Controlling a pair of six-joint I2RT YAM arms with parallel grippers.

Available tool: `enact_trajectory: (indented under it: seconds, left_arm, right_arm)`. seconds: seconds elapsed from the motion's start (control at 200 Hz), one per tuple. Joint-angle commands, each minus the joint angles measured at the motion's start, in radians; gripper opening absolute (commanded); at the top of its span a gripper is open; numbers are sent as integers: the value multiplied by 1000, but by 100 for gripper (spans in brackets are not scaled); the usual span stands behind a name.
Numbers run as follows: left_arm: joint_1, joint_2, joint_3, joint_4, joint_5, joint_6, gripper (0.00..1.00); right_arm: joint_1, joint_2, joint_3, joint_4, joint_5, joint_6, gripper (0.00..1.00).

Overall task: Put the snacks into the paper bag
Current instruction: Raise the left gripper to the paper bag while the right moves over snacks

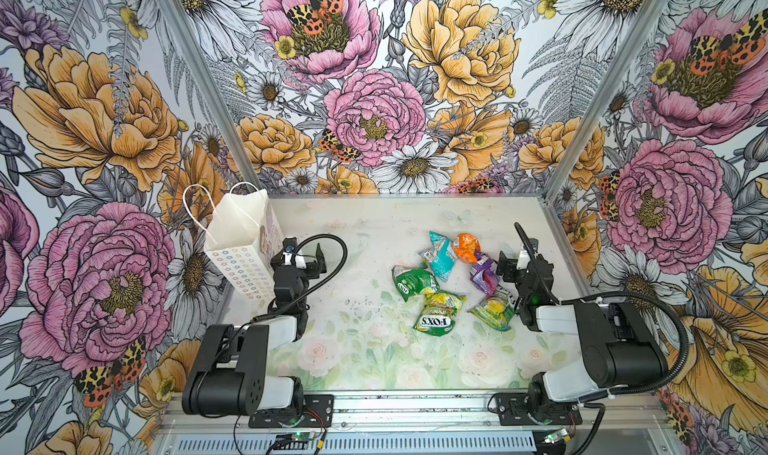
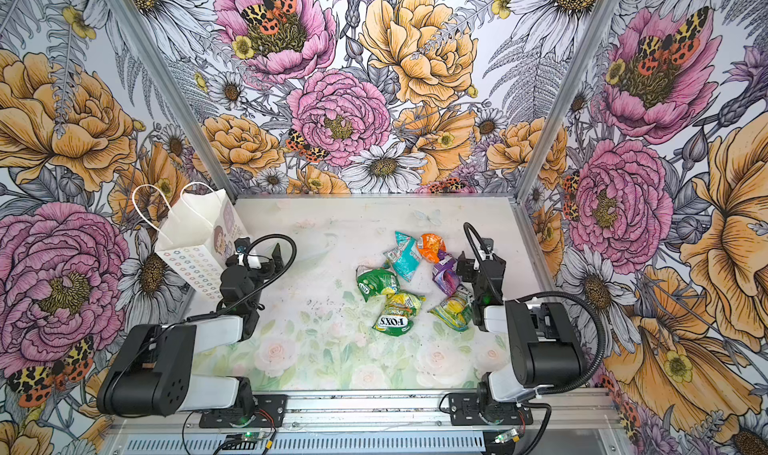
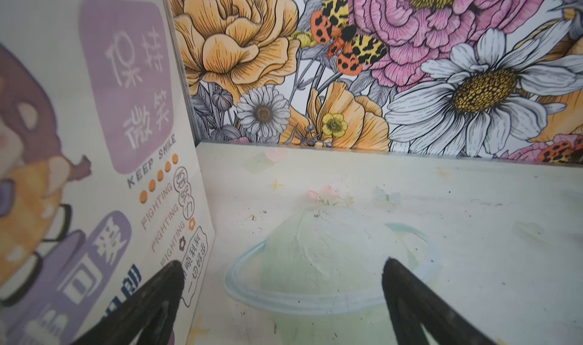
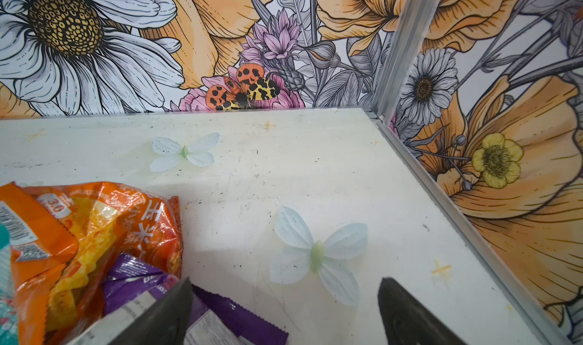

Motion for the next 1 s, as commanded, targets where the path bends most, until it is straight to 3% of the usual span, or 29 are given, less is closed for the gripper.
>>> enact_trajectory:
  seconds: [0.0, 0.08, 0.18, 0.34, 0.55, 0.741, 0.996]
  left_arm:
    - [10, -144, 52, -250, -28, -52, 99]
    - [37, -241, 135, -489, -38, -133, 99]
    - [59, -331, 192, -658, -40, -189, 99]
    - [73, -477, 203, -765, -130, -243, 99]
    - [115, -655, 217, -855, -160, -318, 99]
    - [114, -702, 282, -927, -109, -337, 99]
    - [123, -670, 456, -1106, -169, -377, 99]
  right_arm:
    - [9, -90, 72, -176, 18, 12, 92]
    - [9, -149, 118, -316, -10, 25, 91]
    - [10, -215, 164, -445, -83, 37, 92]
    - [17, -295, 250, -614, -177, 100, 92]
    - [51, -303, 328, -721, -222, 141, 94]
    - [94, -254, 354, -727, -197, 145, 96]
    - [138, -217, 379, -736, -169, 128, 96]
